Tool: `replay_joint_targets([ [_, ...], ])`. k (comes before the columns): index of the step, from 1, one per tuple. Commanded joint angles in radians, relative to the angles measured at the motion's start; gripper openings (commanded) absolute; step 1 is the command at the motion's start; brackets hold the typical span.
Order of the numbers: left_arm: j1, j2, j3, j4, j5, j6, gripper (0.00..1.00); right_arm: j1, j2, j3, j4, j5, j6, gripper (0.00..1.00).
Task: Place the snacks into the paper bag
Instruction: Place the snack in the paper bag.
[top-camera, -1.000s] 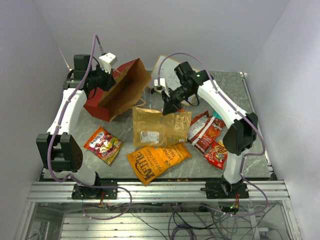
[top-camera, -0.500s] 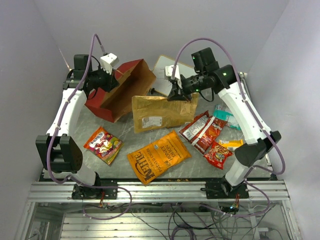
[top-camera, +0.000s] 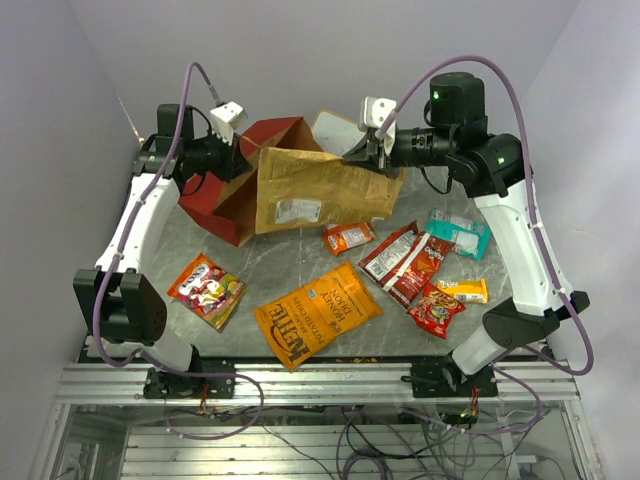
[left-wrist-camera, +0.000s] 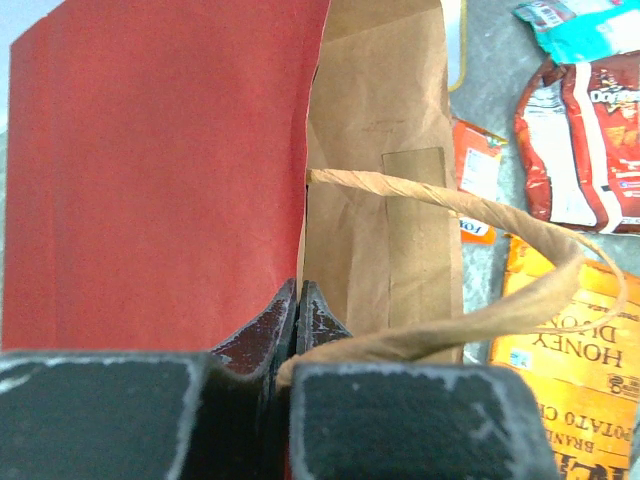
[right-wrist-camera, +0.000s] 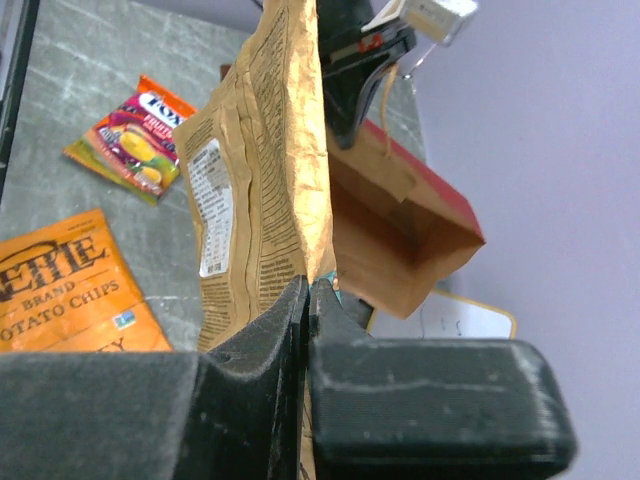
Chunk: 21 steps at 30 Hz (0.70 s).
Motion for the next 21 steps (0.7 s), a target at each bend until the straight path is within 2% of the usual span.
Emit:
replay_joint_targets([
  [1,-0.028,0.012,0.035,-0.019,0.086,-0.067,0.07,0.001,0.017,0.042,0.140,-0.014,0.065,0.00],
  [10,-0.059,0.026,0.043,-0.067,0.124,-0.108,0.07,0.008,0.068,0.049,0.279,-0.100,0.100,0.00],
  [17,-0.059,0.052,0.124,-0.183,0.128,-0.138,0.07,0.009,0.083,0.062,0.306,-0.156,0.129,0.00],
  [21,-0.059,0.030,0.130,-0.200,0.084,-0.192,0.07,0.009,0.069,0.054,0.322,-0.176,0.183,0.00],
])
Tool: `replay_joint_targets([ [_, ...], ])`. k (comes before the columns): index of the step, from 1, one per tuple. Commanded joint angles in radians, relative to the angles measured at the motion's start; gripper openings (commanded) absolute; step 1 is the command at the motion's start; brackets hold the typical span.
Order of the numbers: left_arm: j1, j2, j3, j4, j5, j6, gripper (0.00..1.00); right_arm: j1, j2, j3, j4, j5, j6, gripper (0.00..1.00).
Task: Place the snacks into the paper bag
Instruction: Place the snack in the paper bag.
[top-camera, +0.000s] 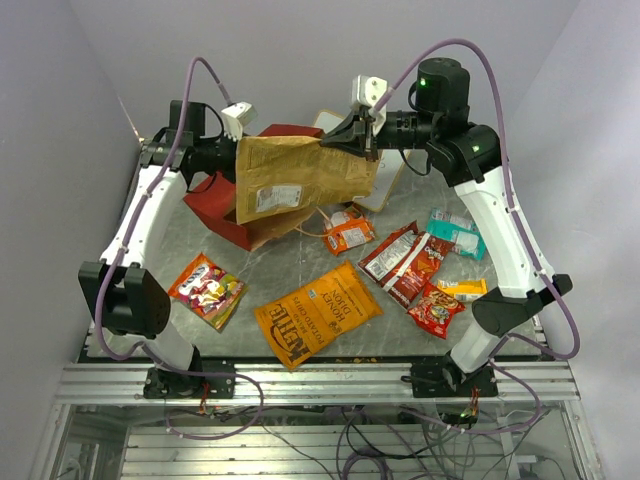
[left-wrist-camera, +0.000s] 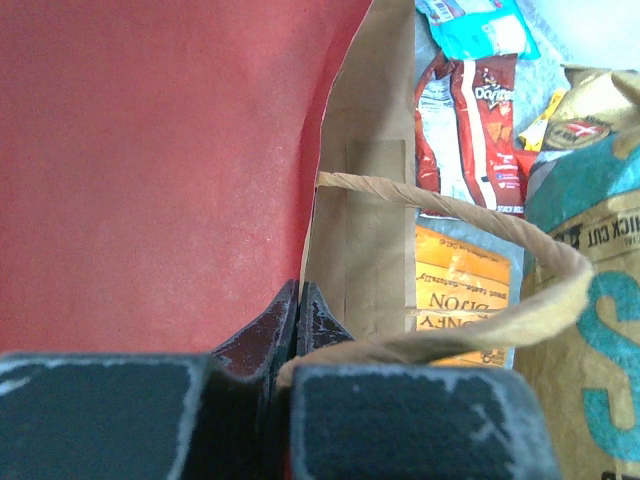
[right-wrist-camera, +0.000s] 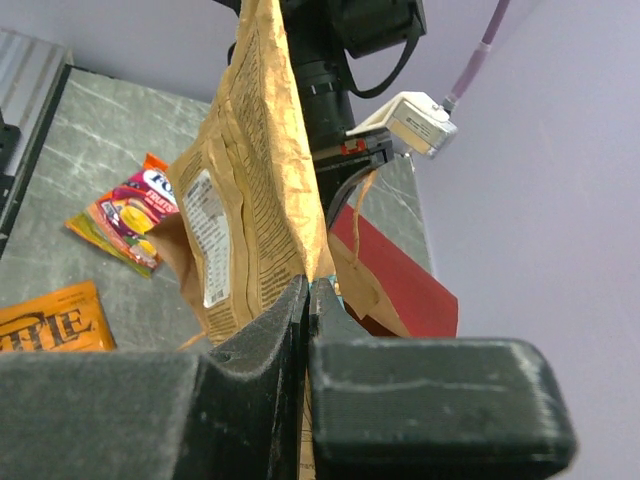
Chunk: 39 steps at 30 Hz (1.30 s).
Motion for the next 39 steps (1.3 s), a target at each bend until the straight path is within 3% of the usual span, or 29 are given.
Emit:
replay_joint_targets([
  [1,-0.007,-0.034,0.029,-0.053,-0.016,-0.069,0.07,0.003,-0.027,0.028,0.089,-0.050,0.082,0.00],
  [9,-0.008,-0.229,-0.118,0.040,-0.027,-0.130,0.07,0.003,-0.071,0.026,0.090,-0.070,0.196,0.00],
  [14,-0.008,-0.266,-0.163,0.074,0.019,-0.155,0.07,0.003,-0.092,0.037,0.103,-0.109,0.249,0.00],
  [25,-0.011,-0.015,0.024,-0.065,0.019,-0.042,0.07,0.003,-0.088,-0.003,0.165,-0.098,0.274,0.00],
  [39,-0.011,0.154,0.206,-0.200,0.026,0.040,0.07,0.003,0.080,0.178,0.240,-0.189,0.149,0.00],
])
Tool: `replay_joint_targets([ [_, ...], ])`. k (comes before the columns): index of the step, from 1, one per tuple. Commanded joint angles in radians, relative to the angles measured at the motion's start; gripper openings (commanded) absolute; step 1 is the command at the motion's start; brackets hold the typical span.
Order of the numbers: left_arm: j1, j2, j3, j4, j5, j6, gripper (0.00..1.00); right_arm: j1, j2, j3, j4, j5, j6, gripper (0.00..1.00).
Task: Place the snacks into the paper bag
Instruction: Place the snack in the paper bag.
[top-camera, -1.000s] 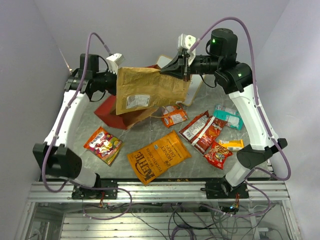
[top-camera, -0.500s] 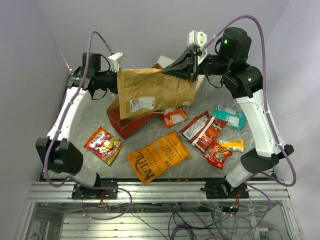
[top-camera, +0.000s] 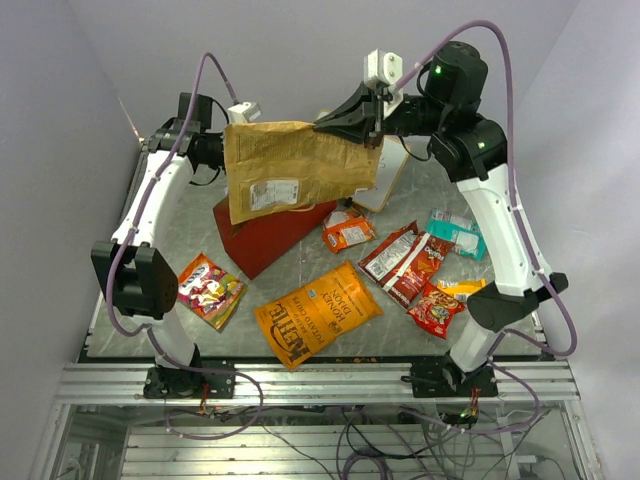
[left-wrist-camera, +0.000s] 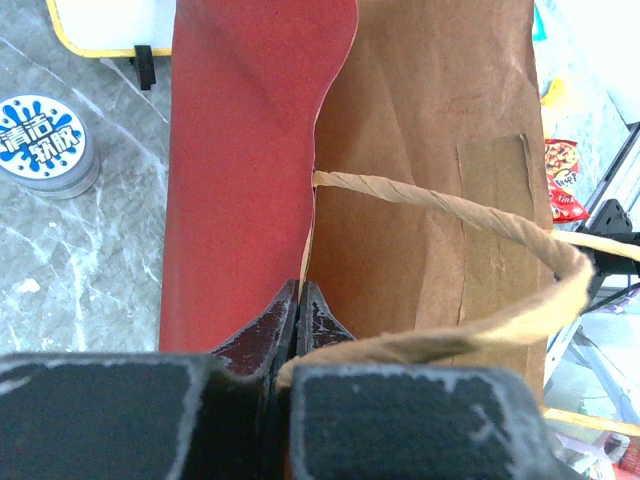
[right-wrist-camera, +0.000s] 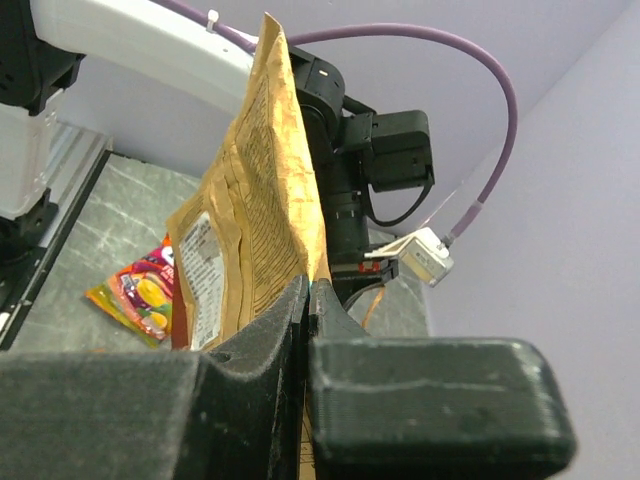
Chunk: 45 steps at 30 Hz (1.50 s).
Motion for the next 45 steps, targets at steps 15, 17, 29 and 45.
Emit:
replay_joint_targets([
  [15,-0.011,-0.038,-0.026,-0.022,0.067,-0.034,0.07,-0.005,0.183,0.117,0.432,-0.309,0.230,0.00],
  [17,-0.011,-0.048,-0.038,-0.018,0.071,-0.031,0.07,-0.011,0.205,0.108,0.575,-0.345,0.371,0.00],
  [29,-0.018,-0.055,-0.025,-0.022,0.074,-0.028,0.07,-0.038,0.318,0.129,0.710,-0.315,0.464,0.00],
  [45,-0.022,-0.036,0.019,-0.040,0.083,-0.014,0.07,-0.142,0.297,-0.057,0.637,-0.370,0.361,0.00],
])
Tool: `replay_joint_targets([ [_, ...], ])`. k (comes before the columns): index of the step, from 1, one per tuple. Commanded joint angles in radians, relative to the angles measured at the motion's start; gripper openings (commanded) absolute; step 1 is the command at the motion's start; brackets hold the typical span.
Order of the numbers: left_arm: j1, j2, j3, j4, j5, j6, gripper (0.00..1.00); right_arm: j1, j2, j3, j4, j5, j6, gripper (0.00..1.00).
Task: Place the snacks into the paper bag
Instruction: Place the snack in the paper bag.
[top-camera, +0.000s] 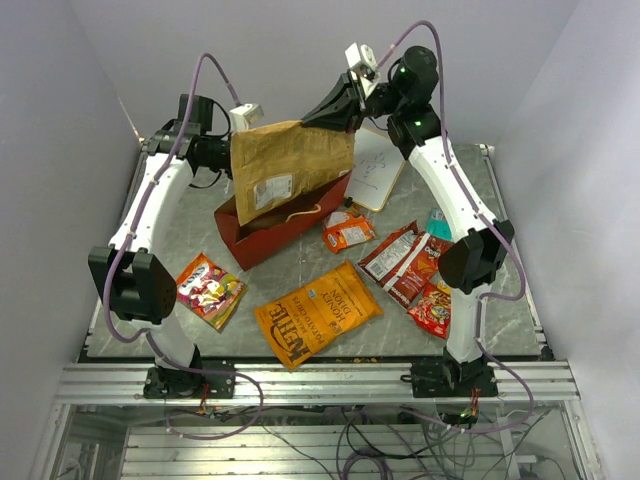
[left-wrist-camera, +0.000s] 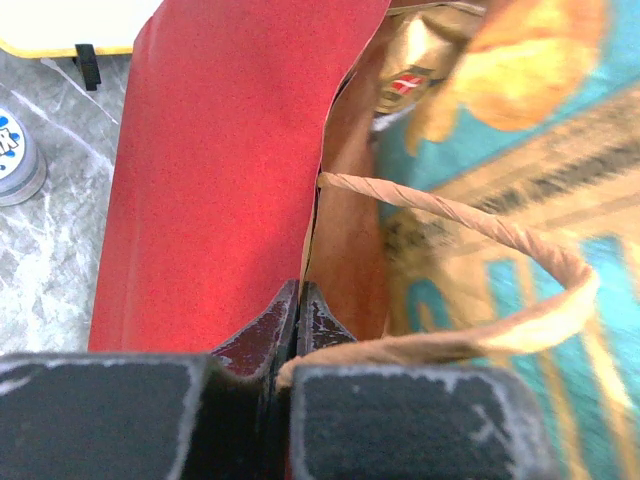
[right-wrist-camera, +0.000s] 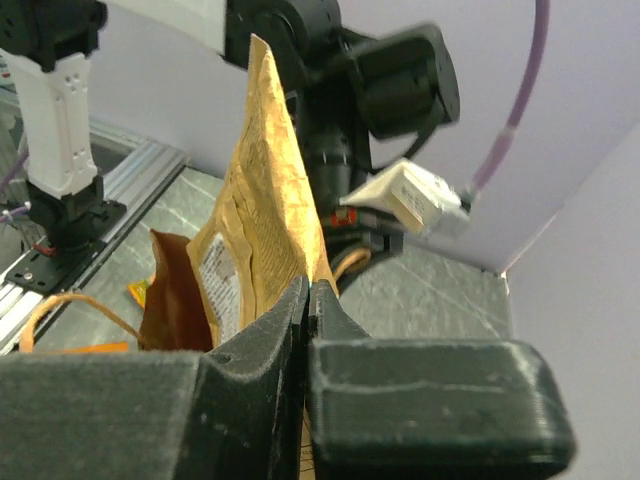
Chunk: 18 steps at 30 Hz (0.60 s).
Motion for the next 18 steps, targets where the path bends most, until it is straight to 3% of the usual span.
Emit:
replay_joint_targets([
  [1,-0.010,-0.001,0.047,-0.022,0.016,0.014,0.07,-0.022,-0.038,-0.019,-0.226,0.038,-0.228,0.00],
  [12,-0.009,0.004,0.051,-0.009,-0.067,-0.011,0.07,0.006,-0.137,-0.106,-0.616,0.112,-0.665,0.00],
  [18,-0.009,-0.003,0.053,0.000,-0.114,-0.001,0.07,0.102,-0.183,-0.185,-0.892,0.211,-0.982,0.00],
])
